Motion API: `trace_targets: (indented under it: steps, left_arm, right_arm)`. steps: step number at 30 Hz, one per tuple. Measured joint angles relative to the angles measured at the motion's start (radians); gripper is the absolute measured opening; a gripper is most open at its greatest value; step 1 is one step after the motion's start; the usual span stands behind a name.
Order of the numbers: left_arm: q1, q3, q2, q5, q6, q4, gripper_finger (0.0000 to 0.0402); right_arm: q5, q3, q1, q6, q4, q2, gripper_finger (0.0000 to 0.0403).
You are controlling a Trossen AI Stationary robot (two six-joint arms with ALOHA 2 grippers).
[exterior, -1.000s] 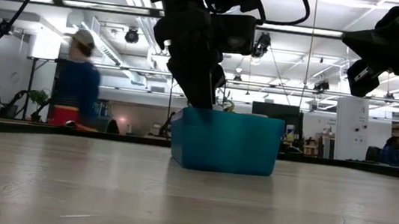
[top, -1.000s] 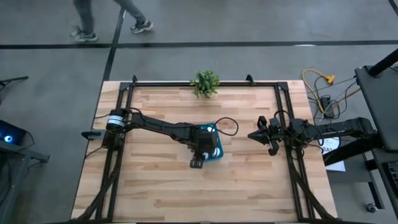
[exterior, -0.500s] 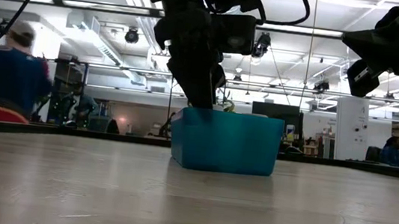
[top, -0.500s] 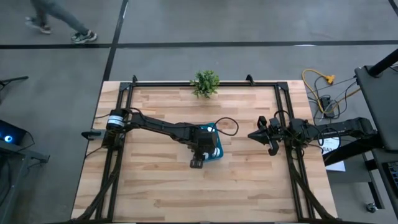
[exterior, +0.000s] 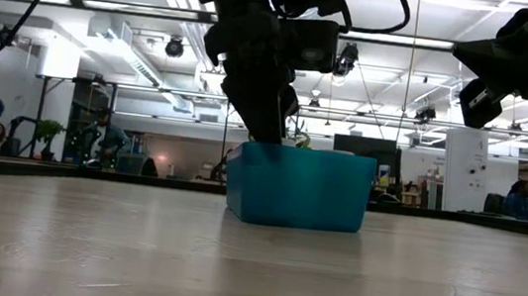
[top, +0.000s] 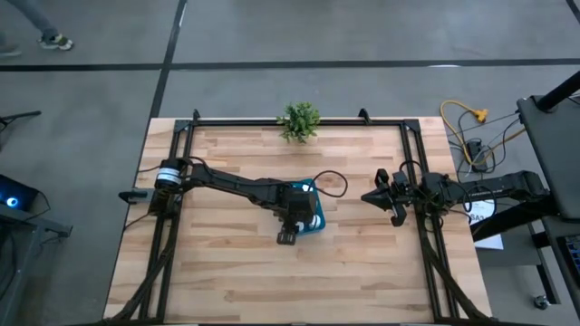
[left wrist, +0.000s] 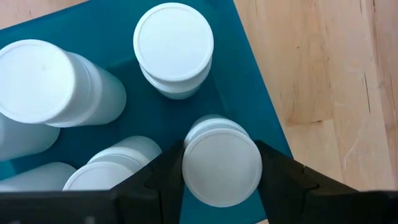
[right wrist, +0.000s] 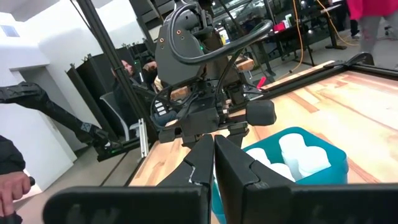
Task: Pick and place pill bottles into a basket
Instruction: Put the white medicine bottle into the blue bin
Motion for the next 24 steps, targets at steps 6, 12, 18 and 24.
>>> trace_targets:
  steps: [6,12,18,24]
  left_arm:
    - [0.000,0.000,0.000,-0.001,0.000,0.000,0.0151]
    - [0.001,0.000,0.000,-0.008,0.000,0.000,0.0157]
    - [0.004,0.000,0.000,-0.008,-0.002,0.000,0.0193]
    - [0.004,0.000,0.000,-0.008,-0.003,0.000,0.0204]
  right_arm:
    - [0.000,0.000,0.000,0.000,0.000,0.000,0.0008]
    - [0.000,0.000,0.000,0.000,0.000,0.000,0.0008]
    - [0.000,0.000,0.000,0.000,0.000,0.000,0.0008]
    - [0.000,0.000,0.000,0.000,0.000,0.000,0.0008]
